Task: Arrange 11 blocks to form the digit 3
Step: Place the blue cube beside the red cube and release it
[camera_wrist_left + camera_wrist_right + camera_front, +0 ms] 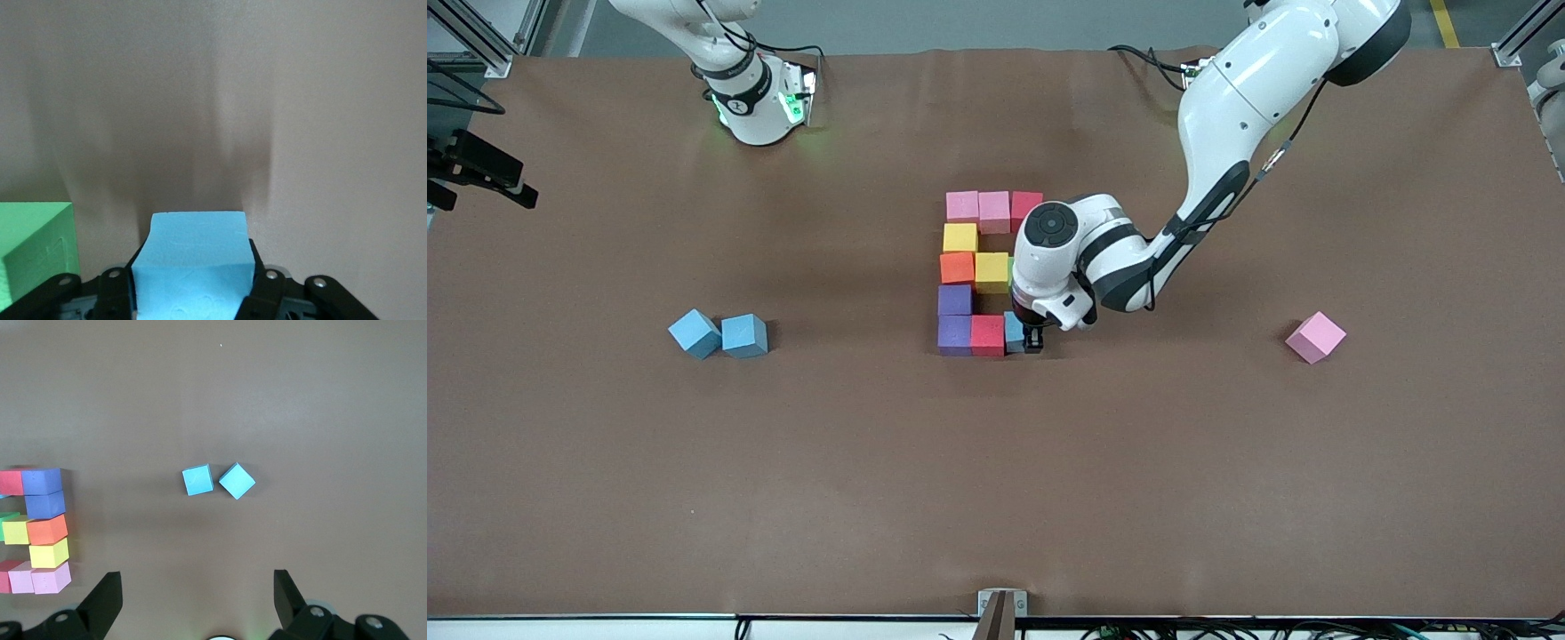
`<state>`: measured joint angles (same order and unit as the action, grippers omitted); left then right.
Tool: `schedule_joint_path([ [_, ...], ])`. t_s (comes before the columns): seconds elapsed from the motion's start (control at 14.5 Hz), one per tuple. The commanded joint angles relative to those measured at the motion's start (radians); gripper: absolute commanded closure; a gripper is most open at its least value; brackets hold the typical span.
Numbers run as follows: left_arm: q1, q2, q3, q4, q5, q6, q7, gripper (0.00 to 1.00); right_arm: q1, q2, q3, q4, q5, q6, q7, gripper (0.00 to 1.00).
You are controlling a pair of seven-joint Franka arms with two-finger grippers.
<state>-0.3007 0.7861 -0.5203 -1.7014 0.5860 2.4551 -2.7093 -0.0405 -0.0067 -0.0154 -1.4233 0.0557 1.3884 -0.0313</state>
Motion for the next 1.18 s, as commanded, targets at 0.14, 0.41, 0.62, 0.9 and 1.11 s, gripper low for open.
schedule_joint_path([
  [0.14,-0.032,0.048,0.020,0.026,0.021,0.027,-0.044,0.81,-0.016,0.010,0.012,0.017,-0.011,-0.006,-0.012,0.00],
  [0.41,-0.029,0.050,0.020,0.032,0.020,0.027,-0.043,0.62,-0.016,0.010,0.012,0.017,-0.011,-0.006,-0.012,0.00],
  [0.62,-0.025,0.047,0.022,0.055,0.022,0.027,-0.020,0.28,-0.016,0.010,0.012,0.017,-0.011,-0.006,-0.012,0.00],
  [0.9,-0.005,0.038,0.020,0.080,0.017,0.015,0.078,0.00,-0.015,0.010,0.012,0.017,-0.011,-0.006,-0.012,0.00],
  [1.11,-0.002,0.015,0.011,0.097,0.011,-0.022,0.083,0.00,-0.013,0.010,0.012,0.017,-0.010,-0.006,-0.012,0.00],
])
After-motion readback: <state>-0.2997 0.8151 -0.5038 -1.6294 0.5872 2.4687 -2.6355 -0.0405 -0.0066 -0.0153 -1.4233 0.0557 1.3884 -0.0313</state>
